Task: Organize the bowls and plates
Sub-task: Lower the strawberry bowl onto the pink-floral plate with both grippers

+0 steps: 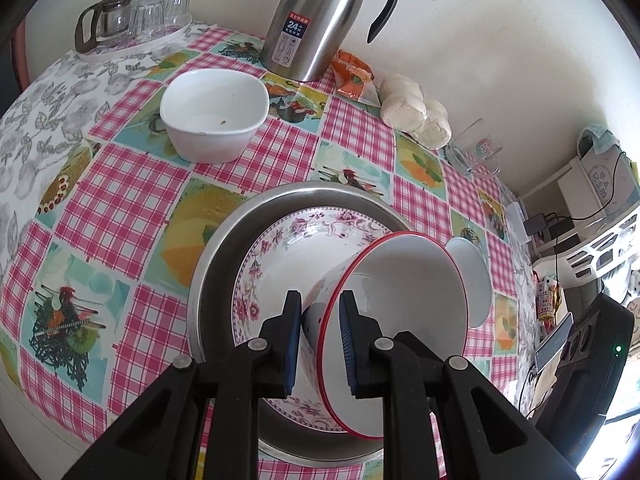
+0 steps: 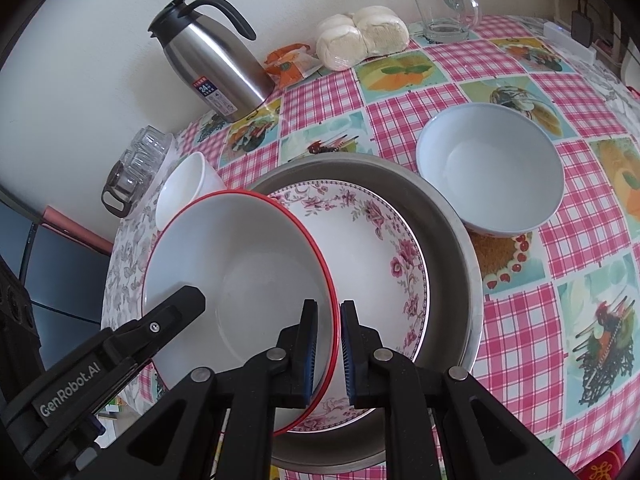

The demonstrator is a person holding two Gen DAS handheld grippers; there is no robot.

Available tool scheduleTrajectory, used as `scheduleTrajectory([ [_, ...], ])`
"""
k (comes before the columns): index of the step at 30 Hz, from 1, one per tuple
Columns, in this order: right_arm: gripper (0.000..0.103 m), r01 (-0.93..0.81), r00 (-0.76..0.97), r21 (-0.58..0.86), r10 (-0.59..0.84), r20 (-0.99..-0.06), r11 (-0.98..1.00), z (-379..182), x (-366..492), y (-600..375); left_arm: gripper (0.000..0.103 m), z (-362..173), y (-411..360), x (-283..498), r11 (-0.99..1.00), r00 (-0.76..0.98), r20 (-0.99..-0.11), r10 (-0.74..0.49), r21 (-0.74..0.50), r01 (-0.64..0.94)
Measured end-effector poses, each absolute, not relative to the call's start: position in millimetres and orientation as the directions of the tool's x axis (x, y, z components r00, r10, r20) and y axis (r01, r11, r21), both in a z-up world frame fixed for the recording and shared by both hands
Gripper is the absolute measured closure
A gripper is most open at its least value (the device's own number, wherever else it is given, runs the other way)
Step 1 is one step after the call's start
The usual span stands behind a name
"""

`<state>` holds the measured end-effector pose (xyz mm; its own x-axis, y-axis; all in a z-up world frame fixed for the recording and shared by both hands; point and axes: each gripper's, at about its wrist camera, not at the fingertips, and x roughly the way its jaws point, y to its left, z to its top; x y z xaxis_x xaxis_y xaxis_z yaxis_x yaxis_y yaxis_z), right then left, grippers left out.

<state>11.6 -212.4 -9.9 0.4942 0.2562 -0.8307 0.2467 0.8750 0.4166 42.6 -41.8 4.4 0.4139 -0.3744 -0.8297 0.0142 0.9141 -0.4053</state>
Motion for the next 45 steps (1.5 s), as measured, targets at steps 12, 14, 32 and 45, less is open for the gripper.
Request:
scheduleTrajectory([
  [12, 0.088, 0.262, 0.472, 0.418, 0.263, -0.842, 0.87, -17.6, 13.6, -214.4, 0.084, -2.8, -43.0, 44.2, 0.911, 0.382, -0.842, -0.381, -0.413, -0.003],
  [14, 0.088, 0.268, 0.467, 0.419, 0.263, -0.844, 0.868, -19.4, 14.0, -215.6, 0.084, -3.5, -43.1, 44.6, 0.909, 0.377, -0.843, -0.384, -0.417, -0.006],
  [32, 0.082, 0.286, 0.469, 0.436, 0.272, -0.84, 0.853, -22.6, 13.0, -219.9, 0.084, -7.7, -37.1, 46.6, 0.883, 0.369, -0.827, -0.424, -0.468, -0.033],
  [45, 0.082, 0.282, 0.491, 0.449, 0.275, -0.827, 0.848, -17.7, 12.2, -221.6, 0.084, -5.4, -30.6, 45.9, 0.86, 0.38, -0.808, -0.45, -0.506, -0.056],
])
